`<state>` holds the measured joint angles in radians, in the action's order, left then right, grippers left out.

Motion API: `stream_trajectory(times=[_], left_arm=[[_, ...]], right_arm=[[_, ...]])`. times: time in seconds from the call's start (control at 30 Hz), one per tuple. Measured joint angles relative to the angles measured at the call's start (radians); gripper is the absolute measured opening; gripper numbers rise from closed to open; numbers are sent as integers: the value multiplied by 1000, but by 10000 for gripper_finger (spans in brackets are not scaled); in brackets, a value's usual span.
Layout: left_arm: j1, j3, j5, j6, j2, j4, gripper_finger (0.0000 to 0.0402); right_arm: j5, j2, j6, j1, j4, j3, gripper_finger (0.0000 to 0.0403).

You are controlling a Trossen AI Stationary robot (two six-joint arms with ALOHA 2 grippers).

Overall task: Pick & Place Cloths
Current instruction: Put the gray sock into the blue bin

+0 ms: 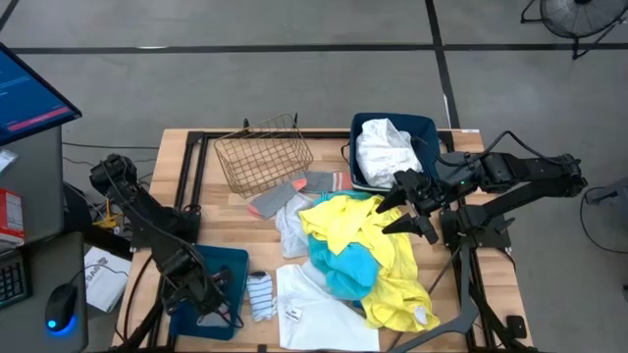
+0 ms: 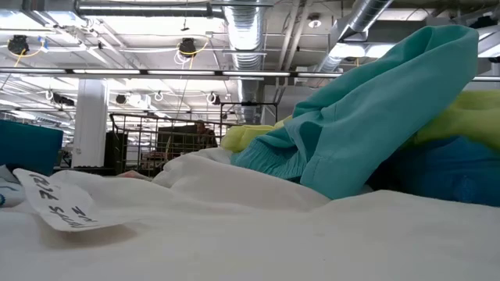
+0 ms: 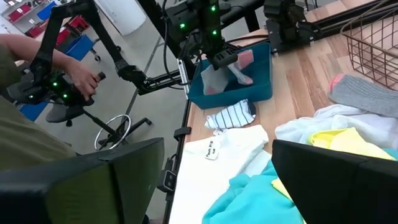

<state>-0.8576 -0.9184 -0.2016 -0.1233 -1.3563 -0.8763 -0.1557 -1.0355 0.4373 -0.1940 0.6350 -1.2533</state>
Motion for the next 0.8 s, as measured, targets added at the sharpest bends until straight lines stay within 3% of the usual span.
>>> stream_trajectory(times=[0.2, 0.43, 0.53, 0.7, 0.8], left_arm=[[32, 0, 14, 151, 43, 22, 109], [104, 0, 222, 384, 143, 57, 205], [137, 0, 389, 465, 192, 69, 228], [230, 0, 813, 490, 214, 164, 231], [339, -1, 899, 498, 178, 201, 227]], right_arm=[[-3, 0, 0, 0, 0, 0, 291], [-3, 0, -1, 0, 0, 0, 291], [-3, 0, -2, 0, 0, 0, 291], [-2, 0, -31, 0, 0, 0, 291], [-2, 0, -44, 0, 0, 0, 291]])
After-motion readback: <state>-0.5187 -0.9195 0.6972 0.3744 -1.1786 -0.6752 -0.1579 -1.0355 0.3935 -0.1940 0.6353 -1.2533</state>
